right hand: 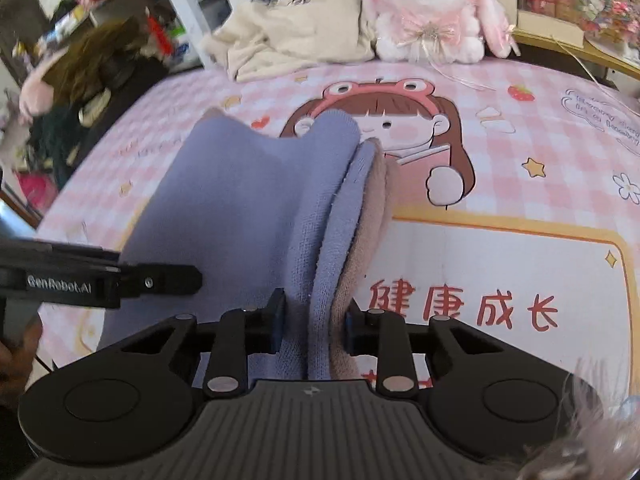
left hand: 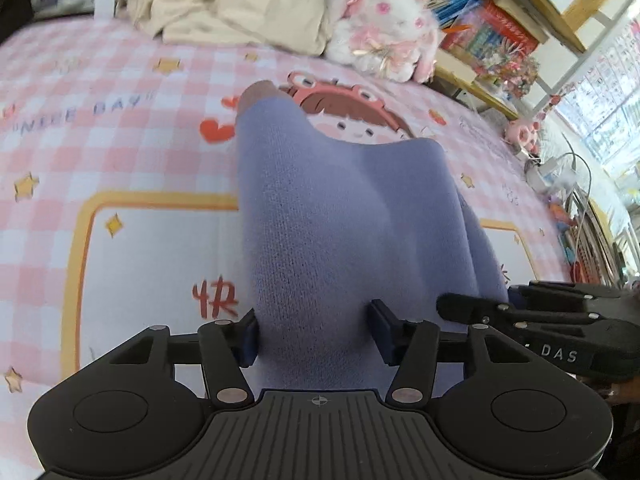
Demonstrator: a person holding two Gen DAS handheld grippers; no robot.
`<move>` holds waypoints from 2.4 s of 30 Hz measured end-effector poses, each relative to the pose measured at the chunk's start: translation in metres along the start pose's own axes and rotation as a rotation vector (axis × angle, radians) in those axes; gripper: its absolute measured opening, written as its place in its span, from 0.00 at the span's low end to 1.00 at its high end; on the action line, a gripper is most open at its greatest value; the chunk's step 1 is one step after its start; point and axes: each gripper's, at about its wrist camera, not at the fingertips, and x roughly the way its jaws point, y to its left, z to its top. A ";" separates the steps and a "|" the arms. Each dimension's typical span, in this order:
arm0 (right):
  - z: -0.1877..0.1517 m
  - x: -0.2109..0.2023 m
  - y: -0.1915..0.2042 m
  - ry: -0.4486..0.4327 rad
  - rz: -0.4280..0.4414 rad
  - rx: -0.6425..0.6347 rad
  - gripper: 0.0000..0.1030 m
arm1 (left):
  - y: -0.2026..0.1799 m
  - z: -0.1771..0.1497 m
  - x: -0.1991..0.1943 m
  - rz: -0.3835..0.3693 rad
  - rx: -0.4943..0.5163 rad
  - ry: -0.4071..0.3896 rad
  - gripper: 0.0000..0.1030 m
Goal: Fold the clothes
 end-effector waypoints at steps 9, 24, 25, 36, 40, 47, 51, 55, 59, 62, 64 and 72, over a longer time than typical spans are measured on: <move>-0.005 0.012 -0.042 0.048 0.111 0.271 0.46 | 0.022 -0.005 0.010 -0.100 -0.128 0.009 0.63; 0.004 -0.017 -0.012 -0.124 0.106 0.084 0.25 | -0.007 -0.006 -0.015 -0.037 0.004 -0.112 0.45; 0.004 -0.020 -0.010 -0.137 0.103 0.068 0.25 | -0.008 -0.006 -0.018 -0.038 0.008 -0.122 0.45; 0.003 -0.022 -0.010 -0.140 0.098 0.061 0.25 | -0.012 -0.007 -0.022 -0.032 0.024 -0.133 0.45; 0.003 -0.021 -0.011 -0.136 0.100 0.062 0.25 | -0.013 -0.008 -0.021 -0.034 0.025 -0.132 0.45; 0.001 -0.020 -0.012 -0.129 0.102 0.064 0.25 | -0.012 -0.008 -0.018 -0.031 0.023 -0.122 0.45; 0.002 -0.021 -0.011 -0.137 0.103 0.055 0.25 | -0.013 -0.008 -0.020 -0.027 0.031 -0.132 0.45; 0.006 -0.019 -0.010 -0.135 0.102 0.038 0.25 | -0.012 -0.005 -0.021 -0.028 0.036 -0.140 0.45; 0.017 -0.018 -0.008 -0.141 0.102 0.028 0.25 | -0.008 0.004 -0.022 -0.029 0.025 -0.152 0.45; 0.027 -0.017 -0.007 -0.154 0.105 0.030 0.25 | -0.007 0.014 -0.024 -0.028 0.033 -0.167 0.45; 0.034 -0.015 -0.008 -0.159 0.109 0.034 0.25 | -0.006 0.022 -0.025 -0.027 0.037 -0.174 0.45; 0.067 0.003 -0.007 -0.157 0.118 0.040 0.25 | 0.007 0.053 -0.019 -0.024 0.036 -0.180 0.45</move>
